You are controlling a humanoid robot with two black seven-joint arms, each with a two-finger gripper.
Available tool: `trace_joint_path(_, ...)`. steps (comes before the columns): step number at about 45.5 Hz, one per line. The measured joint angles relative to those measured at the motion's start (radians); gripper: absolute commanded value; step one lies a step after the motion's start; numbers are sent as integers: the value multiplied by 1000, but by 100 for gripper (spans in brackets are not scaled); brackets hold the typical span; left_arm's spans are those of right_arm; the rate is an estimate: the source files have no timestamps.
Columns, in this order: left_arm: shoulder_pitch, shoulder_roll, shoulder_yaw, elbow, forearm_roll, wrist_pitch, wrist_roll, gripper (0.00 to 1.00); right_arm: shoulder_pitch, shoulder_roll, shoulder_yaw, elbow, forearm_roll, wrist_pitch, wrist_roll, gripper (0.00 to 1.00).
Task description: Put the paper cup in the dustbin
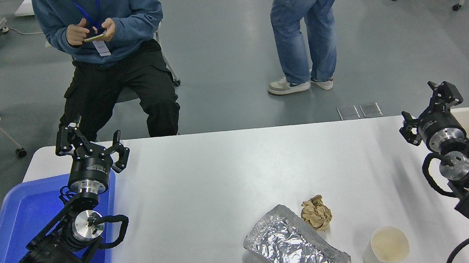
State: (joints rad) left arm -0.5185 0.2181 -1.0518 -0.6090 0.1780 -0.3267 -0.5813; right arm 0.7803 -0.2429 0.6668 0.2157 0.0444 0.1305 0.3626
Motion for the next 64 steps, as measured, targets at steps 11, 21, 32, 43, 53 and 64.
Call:
trace_joint_path(11, 0, 0, 0, 0, 0, 0, 1, 100, 2, 7, 0, -3, 0, -1, 1, 100)
trace_joint_path(21, 0, 0, 0, 0, 0, 0, 1, 100, 3, 10, 0, -3, 0, -1, 3, 100)
trace_joint_path(32, 0, 1, 1, 0, 0, 0, 0, 100, -6, 18, -2, 13, 0, 9, 4, 100)
trace_joint_path(43, 0, 1, 1, -1, 0, 0, 0, 100, -38, -43, -5, 138, -14, 15, 7, 100)
trace_joint_path(53, 0, 1, 1, 0, 0, 0, 0, 100, -116, -224, -6, 456, -23, 2, 4, 100)
trace_joint_path(64, 0, 2, 1, 0, 0, 0, 0, 100, -209, -427, -5, 772, -138, -10, 8, 100)
